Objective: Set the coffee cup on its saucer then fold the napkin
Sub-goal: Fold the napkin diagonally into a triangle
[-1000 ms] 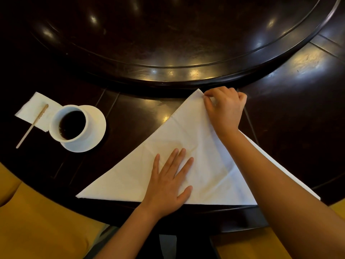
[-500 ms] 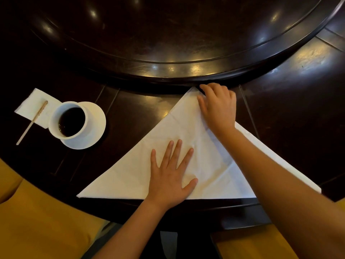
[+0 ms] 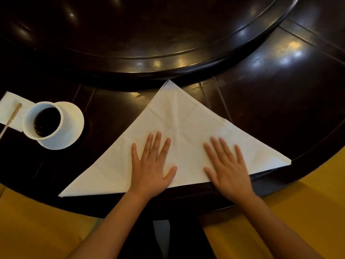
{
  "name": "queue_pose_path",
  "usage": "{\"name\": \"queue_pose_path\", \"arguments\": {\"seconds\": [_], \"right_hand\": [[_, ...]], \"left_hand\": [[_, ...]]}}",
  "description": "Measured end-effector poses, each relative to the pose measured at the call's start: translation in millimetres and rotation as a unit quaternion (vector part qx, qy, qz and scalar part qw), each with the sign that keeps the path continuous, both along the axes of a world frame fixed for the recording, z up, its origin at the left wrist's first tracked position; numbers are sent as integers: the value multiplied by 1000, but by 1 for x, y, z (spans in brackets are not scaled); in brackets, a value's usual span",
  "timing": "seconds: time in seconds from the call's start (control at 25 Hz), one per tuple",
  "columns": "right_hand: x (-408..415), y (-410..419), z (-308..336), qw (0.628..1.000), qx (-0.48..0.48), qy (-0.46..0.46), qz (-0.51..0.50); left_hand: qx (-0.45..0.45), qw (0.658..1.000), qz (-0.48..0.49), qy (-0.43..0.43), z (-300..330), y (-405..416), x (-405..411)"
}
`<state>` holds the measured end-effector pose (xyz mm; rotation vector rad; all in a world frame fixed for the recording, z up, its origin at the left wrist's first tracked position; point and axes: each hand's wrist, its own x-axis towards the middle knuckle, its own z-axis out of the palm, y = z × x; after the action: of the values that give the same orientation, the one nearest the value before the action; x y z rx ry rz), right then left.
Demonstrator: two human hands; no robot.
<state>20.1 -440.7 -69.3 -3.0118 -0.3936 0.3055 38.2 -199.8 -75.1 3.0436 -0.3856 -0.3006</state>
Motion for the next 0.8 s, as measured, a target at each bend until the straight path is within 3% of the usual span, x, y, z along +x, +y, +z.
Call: {"name": "queue_pose_path", "arguments": {"seconds": [0.24, 0.52, 0.56, 0.64, 0.72, 0.8], "right_hand": [[13, -89, -2, 994, -52, -4, -99], [10, -81, 8, 956, -39, -16, -291], [10, -64, 14, 960, -29, -38, -276], [13, -5, 22, 987, 19, -65, -143], [16, 62, 20, 997, 58, -47, -1], [21, 105, 14, 997, 56, -2, 55]], "left_hand": [[19, 999, 28, 3, 2, 3, -1], [-6, 992, 128, 3, 8, 48, -13], [-10, 989, 146, 2, 10, 48, -15], [-20, 988, 156, 5, 13, 37, -17], [-29, 992, 126, 6, 13, 22, -20], [-10, 993, 121, 7, 12, 20, -25]]}}
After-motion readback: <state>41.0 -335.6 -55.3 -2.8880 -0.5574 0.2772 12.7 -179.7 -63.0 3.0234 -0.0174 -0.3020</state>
